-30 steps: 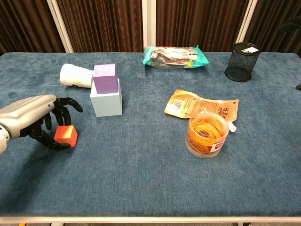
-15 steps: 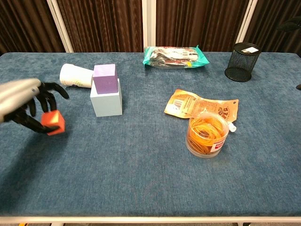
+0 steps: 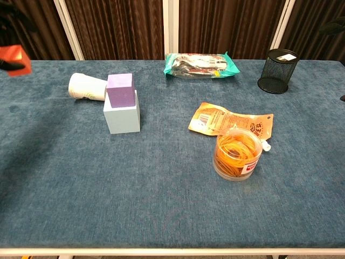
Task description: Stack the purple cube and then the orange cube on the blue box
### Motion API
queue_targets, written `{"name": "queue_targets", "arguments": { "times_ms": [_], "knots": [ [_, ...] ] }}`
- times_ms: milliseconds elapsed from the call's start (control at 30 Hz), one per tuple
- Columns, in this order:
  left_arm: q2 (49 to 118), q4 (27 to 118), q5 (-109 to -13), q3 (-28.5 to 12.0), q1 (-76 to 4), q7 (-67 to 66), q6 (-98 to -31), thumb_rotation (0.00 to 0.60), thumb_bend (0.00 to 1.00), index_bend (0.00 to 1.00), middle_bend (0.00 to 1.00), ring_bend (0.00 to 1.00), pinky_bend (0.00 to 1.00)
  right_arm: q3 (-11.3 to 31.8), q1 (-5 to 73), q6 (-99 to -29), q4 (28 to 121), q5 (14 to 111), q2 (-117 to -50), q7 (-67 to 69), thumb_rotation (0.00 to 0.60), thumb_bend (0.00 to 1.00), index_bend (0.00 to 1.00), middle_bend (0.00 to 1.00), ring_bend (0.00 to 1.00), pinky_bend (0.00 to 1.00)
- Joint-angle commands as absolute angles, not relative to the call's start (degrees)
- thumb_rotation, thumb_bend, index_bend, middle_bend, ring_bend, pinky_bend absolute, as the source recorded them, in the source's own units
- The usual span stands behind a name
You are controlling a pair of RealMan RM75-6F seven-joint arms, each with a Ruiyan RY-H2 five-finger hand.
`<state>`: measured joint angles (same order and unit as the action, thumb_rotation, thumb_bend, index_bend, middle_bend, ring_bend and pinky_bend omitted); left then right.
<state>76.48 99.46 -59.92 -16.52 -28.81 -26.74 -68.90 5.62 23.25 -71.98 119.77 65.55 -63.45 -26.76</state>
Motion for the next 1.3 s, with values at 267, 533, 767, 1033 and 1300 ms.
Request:
{"name": "queue_targets", "arguments": {
  "times_ms": [267, 533, 767, 1033, 1300],
  "knots": [
    [74.05, 106.48, -43.29, -23.49, -41.0, -35.29, -62.18, 0.6, 0.28, 0.35, 0.64, 0.48, 0.53, 5.01, 22.39, -73.4, 120.14, 69.71, -63.14, -25.83, 0.6, 0.15, 0.0, 0.03, 0.0, 0.0],
    [77.19, 105.98, -35.44, -22.29, -47.34, -38.69, -61.84, 0.6, 0.28, 0.35, 0.64, 0.48, 0.53, 4.92, 22.07, -73.61, 120.12, 70.81, -62.95, -25.67, 0.6, 0.15, 0.0, 0.03, 0.0, 0.0],
    [78.79, 105.44, -33.82, -20.43, -49.45, -38.48, -62.77, 0.6, 0.28, 0.35, 0.64, 0.48, 0.53, 5.0, 21.71, -73.8, 120.06, 71.3, -62.74, -25.04, 0.6, 0.15, 0.0, 0.03, 0.0, 0.0],
    [80.45, 103.94, -34.35, -19.09, -51.63, -37.71, -62.86, 0.6, 0.28, 0.35, 0.64, 0.48, 0.53, 5.0, 21.67, -73.53, 120.0, 71.23, -62.9, -25.45, 0.6, 0.16, 0.0, 0.03, 0.0, 0.0],
    [82.56, 101.42, -35.8, -17.17, -53.51, -37.64, -62.42, 0.6, 0.28, 0.35, 0.64, 0.48, 0.53, 5.27, 21.79, -73.03, 119.97, 70.5, -62.73, -25.41, 0.6, 0.15, 0.0, 0.03, 0.0, 0.0]
  ]
}}
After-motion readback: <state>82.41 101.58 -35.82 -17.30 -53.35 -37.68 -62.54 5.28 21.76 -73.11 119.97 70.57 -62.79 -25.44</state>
